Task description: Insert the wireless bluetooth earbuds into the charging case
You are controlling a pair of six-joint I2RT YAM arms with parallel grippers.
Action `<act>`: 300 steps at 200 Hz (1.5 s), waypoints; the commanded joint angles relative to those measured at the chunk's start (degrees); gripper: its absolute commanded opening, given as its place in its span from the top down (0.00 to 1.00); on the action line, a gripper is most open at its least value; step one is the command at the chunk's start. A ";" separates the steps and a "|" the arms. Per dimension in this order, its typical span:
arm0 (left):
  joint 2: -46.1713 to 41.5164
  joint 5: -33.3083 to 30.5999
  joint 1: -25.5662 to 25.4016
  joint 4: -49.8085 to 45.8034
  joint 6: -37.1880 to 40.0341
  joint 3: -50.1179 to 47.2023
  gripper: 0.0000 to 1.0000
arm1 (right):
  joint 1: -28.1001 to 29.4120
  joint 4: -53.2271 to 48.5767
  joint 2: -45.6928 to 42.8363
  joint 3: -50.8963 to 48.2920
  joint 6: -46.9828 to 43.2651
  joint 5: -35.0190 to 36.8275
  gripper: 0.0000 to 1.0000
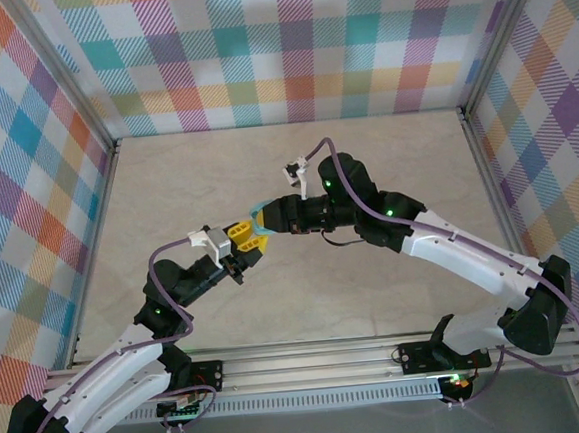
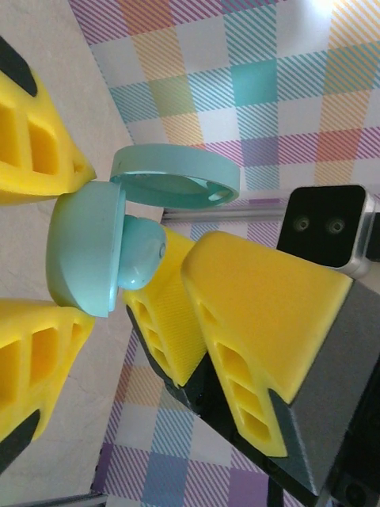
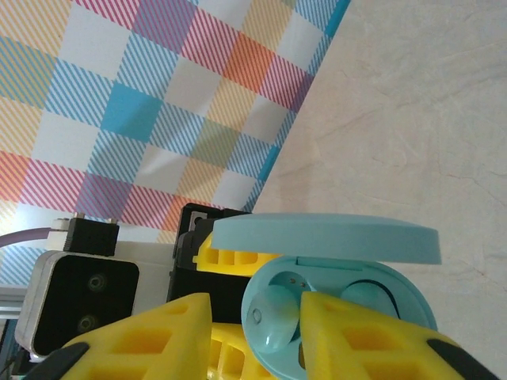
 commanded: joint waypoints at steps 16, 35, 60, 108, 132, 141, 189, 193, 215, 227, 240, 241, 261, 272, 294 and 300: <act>-1.06 -0.09 -0.88 2.22 -0.58 -0.50 1.00 | 0.48 -5.52 0.61 5.15 -4.36 3.73 0.59; -1.25 -0.17 -0.88 2.13 -0.61 -0.52 1.00 | 0.48 -6.94 0.92 6.84 -5.44 4.01 0.58; -1.70 -0.52 -0.88 1.66 -0.46 -0.68 1.00 | 0.48 -9.37 0.22 9.41 -7.69 4.61 0.58; -2.28 -0.42 -0.88 0.58 -0.76 -0.34 1.00 | -0.95 -17.74 0.06 15.44 -13.94 7.50 0.57; -2.24 0.68 -0.87 -0.01 -1.08 0.19 1.00 | -3.59 -20.59 3.20 18.40 -15.59 4.68 0.57; -2.24 1.03 -0.88 -0.30 -1.28 0.47 1.00 | -4.15 -21.06 4.49 19.38 -16.42 3.99 0.57; -2.11 2.75 -0.88 -2.76 -1.62 2.11 1.00 | -5.23 -21.74 10.03 22.19 -20.79 -0.06 0.57; -2.02 2.94 -0.88 -2.97 -1.66 2.26 1.00 | -5.32 -21.77 10.24 22.24 -20.92 -0.51 0.57; -1.89 2.93 -0.88 -3.28 -1.83 2.84 1.00 | -5.34 -23.02 10.92 21.80 -21.38 -2.79 0.59; -1.97 2.41 -0.88 -3.32 -1.83 3.08 1.00 | -5.35 -23.74 10.46 20.88 -21.53 -3.42 0.59; -2.02 1.48 -0.88 -3.38 -1.87 3.37 1.00 | -5.33 -23.77 9.22 19.08 -21.18 -3.97 0.60; -2.00 1.40 -0.88 -3.42 -1.90 3.37 1.00 | -5.37 -23.74 9.10 18.88 -21.20 -4.02 0.60; -1.88 0.65 -0.88 -3.29 -2.05 3.71 1.00 | -5.32 -23.12 6.58 15.87 -20.10 -4.07 0.60; -1.71 0.19 -0.88 -3.18 -2.41 3.87 1.00 | -5.33 -22.84 5.22 14.56 -19.65 -3.77 0.60; -1.36 -0.25 -0.88 -2.43 -3.10 3.98 1.00 | -5.45 -22.35 3.22 12.86 -19.25 -2.99 0.59; -1.23 -0.34 -0.88 -2.24 -3.39 4.02 1.00 | -5.50 -22.26 2.86 12.55 -19.11 -2.80 0.59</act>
